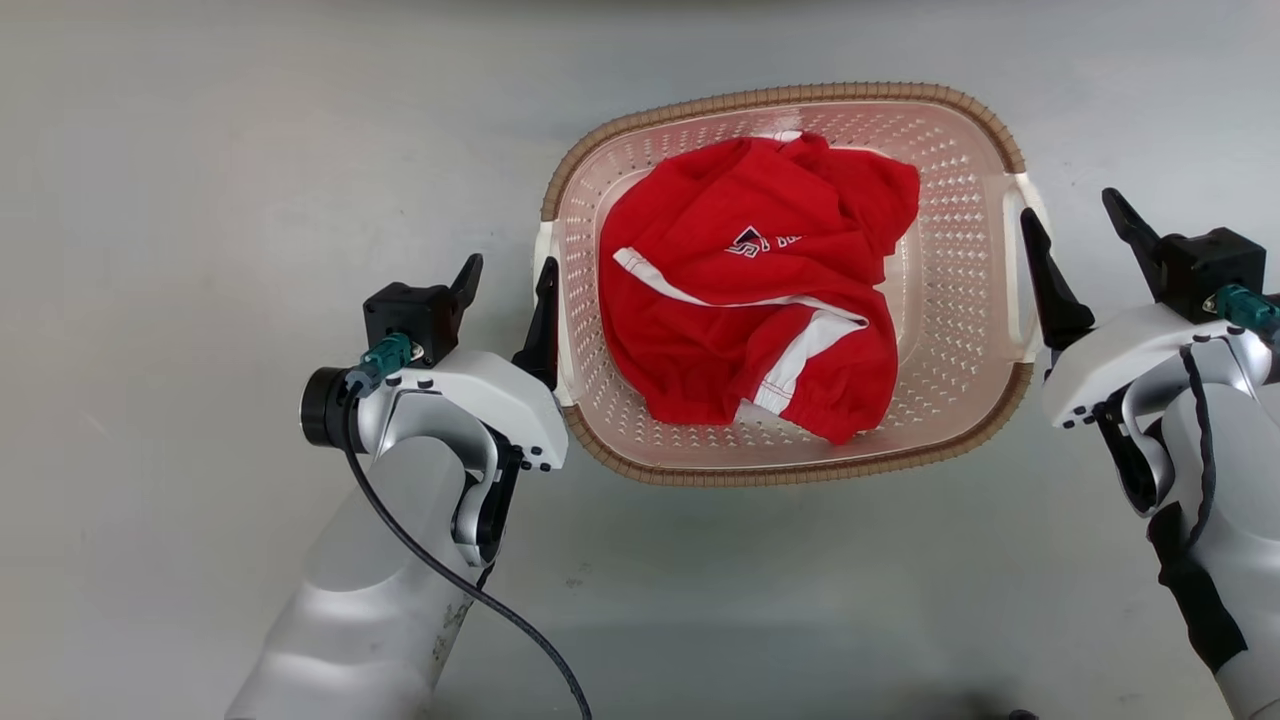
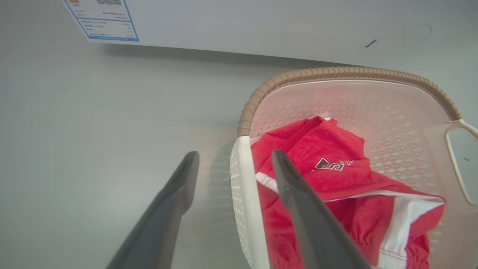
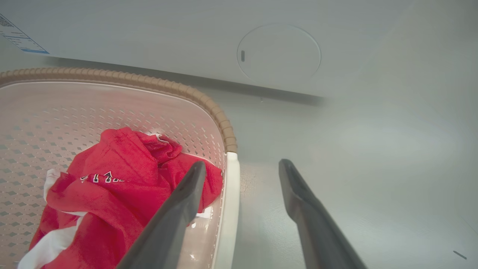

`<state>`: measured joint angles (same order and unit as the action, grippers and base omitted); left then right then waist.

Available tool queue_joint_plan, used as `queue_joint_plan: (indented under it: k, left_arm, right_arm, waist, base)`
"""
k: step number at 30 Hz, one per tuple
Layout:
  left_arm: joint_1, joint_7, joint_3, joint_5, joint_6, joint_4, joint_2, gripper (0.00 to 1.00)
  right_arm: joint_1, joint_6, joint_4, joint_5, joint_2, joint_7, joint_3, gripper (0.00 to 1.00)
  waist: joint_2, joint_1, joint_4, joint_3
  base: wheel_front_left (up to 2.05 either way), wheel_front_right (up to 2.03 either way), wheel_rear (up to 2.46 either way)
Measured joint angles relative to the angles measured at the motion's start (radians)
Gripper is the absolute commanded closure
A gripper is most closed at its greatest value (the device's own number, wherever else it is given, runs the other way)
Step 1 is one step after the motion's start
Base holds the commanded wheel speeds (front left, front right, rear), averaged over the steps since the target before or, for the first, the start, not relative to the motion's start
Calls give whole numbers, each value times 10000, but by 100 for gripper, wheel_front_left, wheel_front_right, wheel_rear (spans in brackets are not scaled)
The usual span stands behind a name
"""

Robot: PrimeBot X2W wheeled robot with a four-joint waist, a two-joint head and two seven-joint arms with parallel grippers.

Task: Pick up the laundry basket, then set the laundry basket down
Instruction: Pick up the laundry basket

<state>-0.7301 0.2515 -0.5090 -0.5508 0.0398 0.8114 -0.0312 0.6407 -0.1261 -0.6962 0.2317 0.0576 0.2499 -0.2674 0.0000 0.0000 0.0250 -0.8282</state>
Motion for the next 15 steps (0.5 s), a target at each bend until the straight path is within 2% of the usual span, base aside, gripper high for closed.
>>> queue_joint_plan:
  k: [15]
  left_arm:
    - [-461,12,-989,-1012,84,460,10,0]
  right_arm:
    - [541,0,-242,153,65,2,-35,0]
  waist:
    - [0,0,192,-851]
  base:
    - [0,0,0]
